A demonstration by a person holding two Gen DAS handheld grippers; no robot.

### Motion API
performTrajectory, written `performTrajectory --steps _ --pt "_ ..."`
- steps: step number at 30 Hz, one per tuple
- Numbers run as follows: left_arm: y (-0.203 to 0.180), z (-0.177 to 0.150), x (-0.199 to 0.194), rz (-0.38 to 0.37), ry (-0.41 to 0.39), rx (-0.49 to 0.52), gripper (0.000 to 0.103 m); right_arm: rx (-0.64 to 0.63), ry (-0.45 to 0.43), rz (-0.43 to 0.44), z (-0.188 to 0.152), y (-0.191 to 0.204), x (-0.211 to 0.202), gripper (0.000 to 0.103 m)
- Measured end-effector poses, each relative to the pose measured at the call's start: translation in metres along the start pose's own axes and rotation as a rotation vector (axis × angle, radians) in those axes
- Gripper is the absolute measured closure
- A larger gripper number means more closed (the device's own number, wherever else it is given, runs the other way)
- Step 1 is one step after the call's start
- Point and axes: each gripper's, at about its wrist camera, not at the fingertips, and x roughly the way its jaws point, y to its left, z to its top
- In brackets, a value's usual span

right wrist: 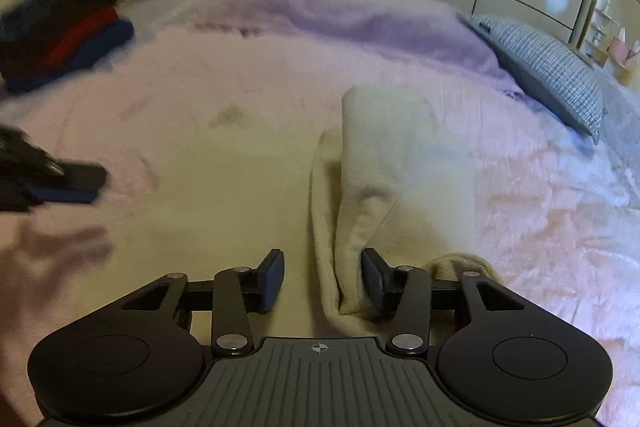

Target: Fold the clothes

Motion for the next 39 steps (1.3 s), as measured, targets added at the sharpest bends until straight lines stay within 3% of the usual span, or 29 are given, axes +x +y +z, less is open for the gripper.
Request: performTrajectory --steps 5,9,13,18,24,28,35,37,39 --pt "-0.036 -0.005 0.028 -0.081 0.065 0.025 0.082 0.238 -0.129 0.188 -0.002 -0.073 -0.068 0.057" --pt "-0.060 -0.012 0.063 -0.147 0.143 -0.001 0.081 0.594 -0.151 0.294 -0.029 -0.161 -0.074 0.057" --pt "-0.085 -0.018 0.090 -0.129 0.182 0.050 0.081 1.018 -0.221 0.226 -0.093 -0.256 -0.072 0.057" --pt "-0.115 -0.021 0.118 -0.090 0.215 0.142 0.081 1.449 -0.109 0.122 -0.193 -0.319 -0.058 0.057" --pt "-0.168 -0.036 0.161 -0.067 0.259 0.301 0.081 1.321 -0.241 0.275 -0.198 -0.304 -0.073 0.057" --pt "-0.186 -0.048 0.179 -0.059 0.295 0.356 0.081 1.195 -0.262 0.312 -0.187 -0.297 -0.074 0.057" --pt "-0.174 -0.041 0.168 -0.067 0.264 0.343 0.081 0.698 -0.185 0.359 -0.139 -0.254 -0.047 0.057" --pt "-0.165 -0.033 0.176 -0.081 0.287 0.347 0.081 0.651 -0.109 0.334 -0.130 -0.242 -0.039 0.100" --pt "-0.161 -0.025 0.186 -0.093 0.312 0.364 0.081 0.637 -0.036 0.321 -0.122 -0.235 -0.040 0.101"
